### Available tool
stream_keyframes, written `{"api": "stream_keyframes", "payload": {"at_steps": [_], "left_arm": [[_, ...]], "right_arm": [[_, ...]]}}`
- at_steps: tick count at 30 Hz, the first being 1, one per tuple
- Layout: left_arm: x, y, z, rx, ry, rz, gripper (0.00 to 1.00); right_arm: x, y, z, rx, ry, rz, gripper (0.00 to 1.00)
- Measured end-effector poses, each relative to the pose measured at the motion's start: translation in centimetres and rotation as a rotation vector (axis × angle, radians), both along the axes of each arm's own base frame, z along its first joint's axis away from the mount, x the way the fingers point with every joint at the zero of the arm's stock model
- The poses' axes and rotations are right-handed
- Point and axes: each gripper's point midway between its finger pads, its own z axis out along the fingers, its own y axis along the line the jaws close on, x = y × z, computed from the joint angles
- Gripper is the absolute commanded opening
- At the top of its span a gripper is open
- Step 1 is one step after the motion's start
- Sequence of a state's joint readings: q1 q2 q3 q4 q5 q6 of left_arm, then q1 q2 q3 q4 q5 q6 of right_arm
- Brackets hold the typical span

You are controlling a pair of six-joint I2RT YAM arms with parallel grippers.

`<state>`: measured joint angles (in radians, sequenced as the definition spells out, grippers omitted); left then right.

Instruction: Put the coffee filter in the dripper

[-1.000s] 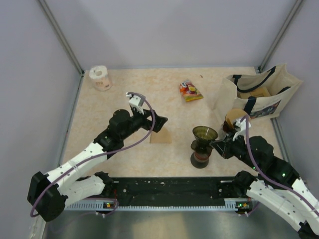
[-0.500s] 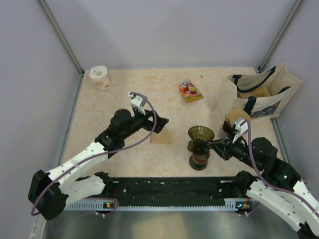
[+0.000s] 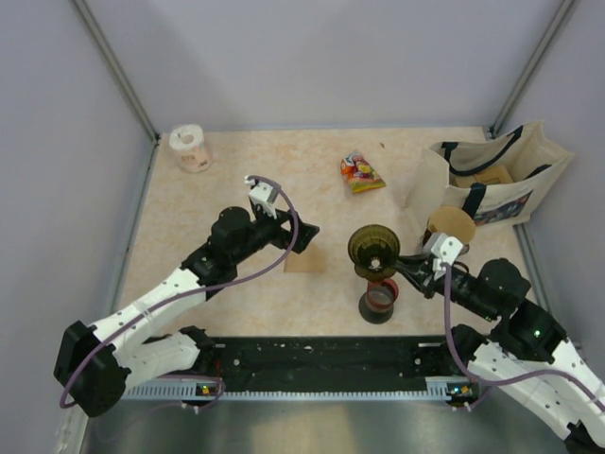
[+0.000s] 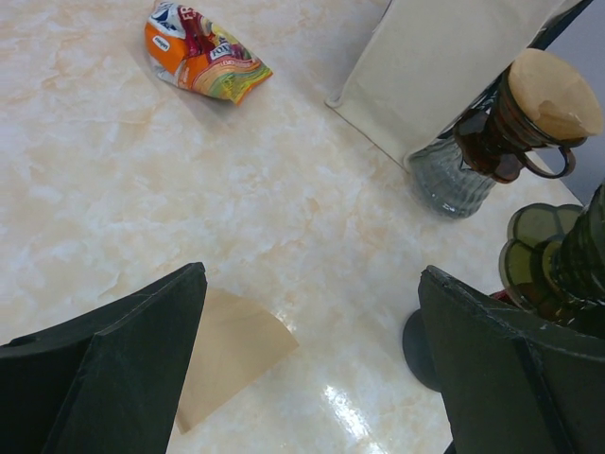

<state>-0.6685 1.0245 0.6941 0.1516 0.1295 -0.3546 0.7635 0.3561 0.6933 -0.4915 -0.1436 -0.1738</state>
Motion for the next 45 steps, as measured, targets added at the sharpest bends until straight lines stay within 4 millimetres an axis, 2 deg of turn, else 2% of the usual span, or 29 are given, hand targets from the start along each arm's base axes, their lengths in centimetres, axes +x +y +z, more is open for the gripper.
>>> {"api": "stream_keyframes", "payload": {"at_steps": [8,14,19,25,30,33,39,45], "left_arm": [[0.7,-0.2,-1.4,0.038,0.022,0.012,0.99],[1.0,-0.4,-2.2,0.053,0.042,0.012,0.99],[1.1,-0.5,-2.0,0.051,0.040,0.012,0.99],[1.2,-0.6,-1.9,0.051,0.039,0.011,0.99],[1.1,-0.6,-2.0,0.050,0.040,0.005,0.99],[0.9,-0.8,-1.9,0.047,0.043,-0.010,0.99],[0.8,-0.9,-1.9,0.045,0.044,-0.019,0.99],[0.7,-1.0,-1.9,0.045,0.044,-0.022,0.99]], "right_arm": [[-2.3,-1.8,0.4,0.071,-0.131,0.027,0.00],[-3.1,-1.7,-0.6,0.054,-0.108,0.066,0.00],[-2.8,-1.2,-1.1,0.070,-0.037,0.054,0.00],[-1.1,-0.6,-2.8,0.048,0.090,-0.020,0.00],[-0.5,-0.7,-2.9,0.045,0.082,-0.047,0.00],[-0.9,-0.7,-3.2,-0.003,0.048,-0.009,0.00],[-2.8,-0.6,-3.8,-0.092,-0.017,0.127,0.00],[-3.1,-0.9,-4.1,-0.136,-0.067,0.155,0.00]]}}
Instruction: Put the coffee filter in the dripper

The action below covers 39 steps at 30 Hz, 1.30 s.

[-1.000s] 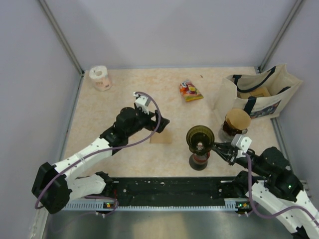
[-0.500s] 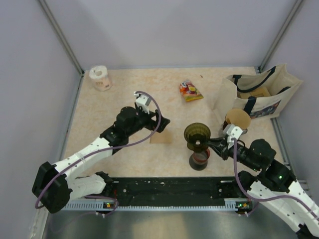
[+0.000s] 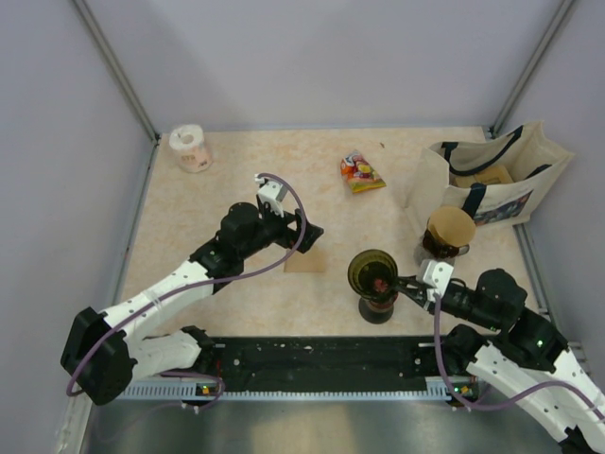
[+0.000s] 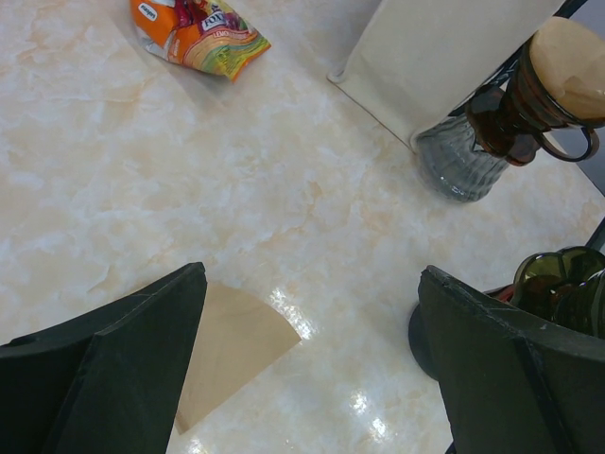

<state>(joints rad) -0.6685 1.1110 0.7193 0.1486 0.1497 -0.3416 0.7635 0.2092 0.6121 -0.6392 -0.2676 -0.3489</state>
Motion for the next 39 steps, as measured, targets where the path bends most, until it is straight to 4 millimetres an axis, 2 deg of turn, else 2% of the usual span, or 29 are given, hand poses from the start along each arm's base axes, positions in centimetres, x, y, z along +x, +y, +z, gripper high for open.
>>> {"api": "stream_keyframes", "payload": {"at_steps": [14,27,32,39], "left_arm": [[0.1,-0.2,-0.5,0.012,0.010,-0.004,0.99],[0.6,-0.7,-0.9,0.022,0.026,-0.011,0.99],[0.9,-0.9,-0.5,0.021,0.023,-0.011,0.99],[0.9,-0.8,-0.5,0.028,0.024,-0.008,0.99]], "right_arm": [[0.4,-0.4,-0.4,-0.002,-0.013,-0.032,0.00],[0.7,-0.6,-0.5,0.003,-0.013,-0.051,0.14],[0.7,-0.6,-0.6,0.004,-0.011,-0.058,0.23],[0.9,-0.7,-0.2,0.022,-0.027,-0.066,0.25]]}}
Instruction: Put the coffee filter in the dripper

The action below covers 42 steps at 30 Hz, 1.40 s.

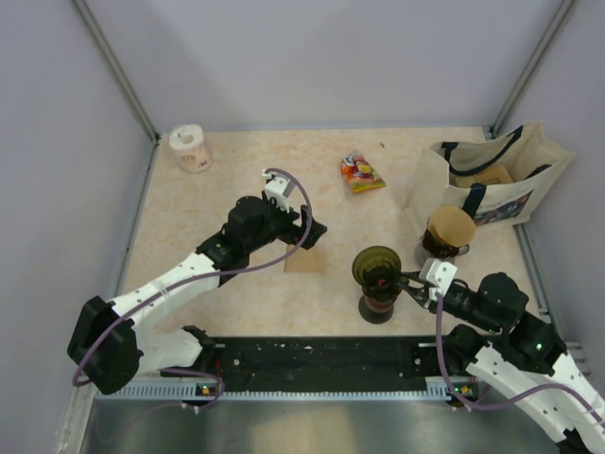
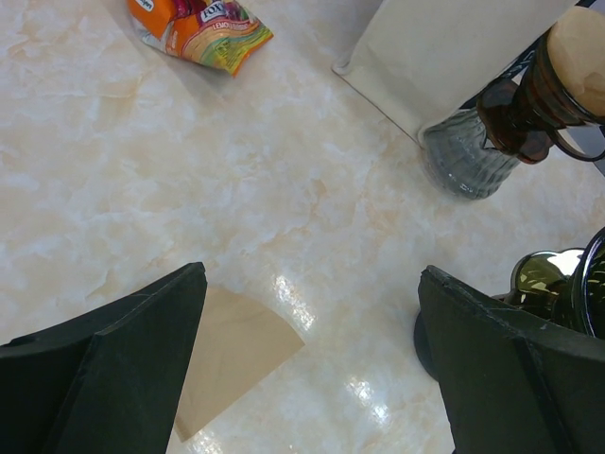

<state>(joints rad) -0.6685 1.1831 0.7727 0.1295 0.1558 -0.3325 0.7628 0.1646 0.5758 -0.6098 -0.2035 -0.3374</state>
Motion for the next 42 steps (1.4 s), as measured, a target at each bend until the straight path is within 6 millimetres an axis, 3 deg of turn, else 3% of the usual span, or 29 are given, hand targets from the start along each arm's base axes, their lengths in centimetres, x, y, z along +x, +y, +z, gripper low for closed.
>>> {"api": "stream_keyframes", "payload": {"at_steps": [24,25,26,28,42], "left_arm": [[0.1,0.0,0.1,0.015,-0.002,-0.004,0.99],[0.1,0.0,0.1,0.015,-0.002,-0.004,0.99],[0.1,0.0,0.1,0.015,-0.002,-0.004,0.99],[0.1,0.0,0.1,0.015,-0.002,-0.004,0.99],[0.1,-0.1,0.3,0.011,-0.004,-0.007,0.99]], "right_arm": [[-1.0,-0.3,1.2,0.049,-0.054,0.031,0.39],[-1.0,-0.3,1.3,0.053,-0.059,0.031,0.41],[-1.1,-0.3,1.4,0.055,-0.063,0.032,0.51],[-1.1,-0.4,1.5,0.059,-0.068,0.031,0.99],[-1.0,-0.5,1.5,0.058,-0.070,0.026,0.99]]}}
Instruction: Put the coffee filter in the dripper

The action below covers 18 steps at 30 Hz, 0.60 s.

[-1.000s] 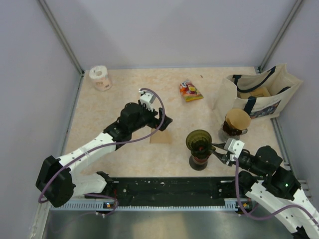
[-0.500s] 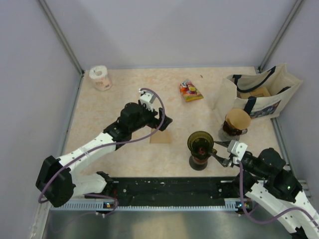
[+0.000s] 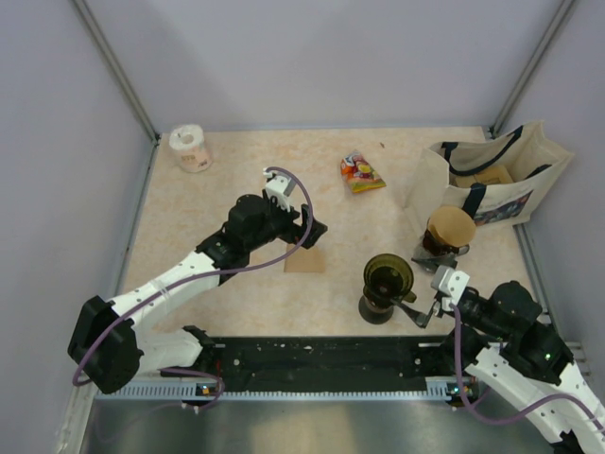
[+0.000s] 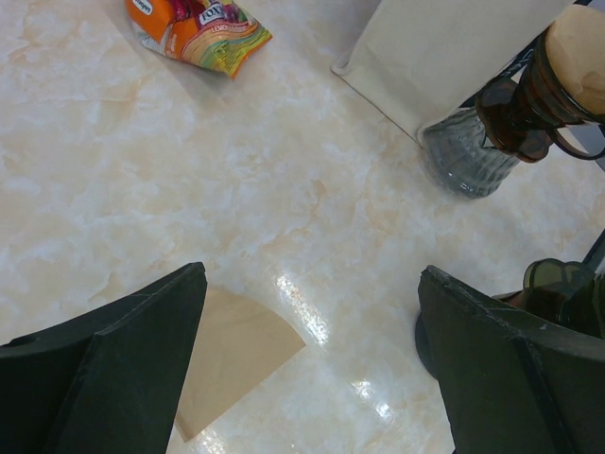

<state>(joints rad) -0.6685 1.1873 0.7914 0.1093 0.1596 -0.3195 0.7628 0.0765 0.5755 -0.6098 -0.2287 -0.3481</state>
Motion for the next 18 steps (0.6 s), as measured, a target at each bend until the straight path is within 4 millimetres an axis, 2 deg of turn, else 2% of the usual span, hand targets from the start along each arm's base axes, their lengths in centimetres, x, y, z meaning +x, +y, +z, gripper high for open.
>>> {"api": "stream_keyframes", "payload": {"at_steps": [7,18], "left_arm": [[0.0,0.0,0.0,0.000,0.000,0.000,0.99],[-0.3,0.8,1.1,-0.017,-0.031,0.024,0.99]], "right_arm": [[0.5,-0.1,0.2,0.003,0.032,-0.036,0.99],[3.4,0.4,5.7,0.089,0.257,-0.218,0.99]]}}
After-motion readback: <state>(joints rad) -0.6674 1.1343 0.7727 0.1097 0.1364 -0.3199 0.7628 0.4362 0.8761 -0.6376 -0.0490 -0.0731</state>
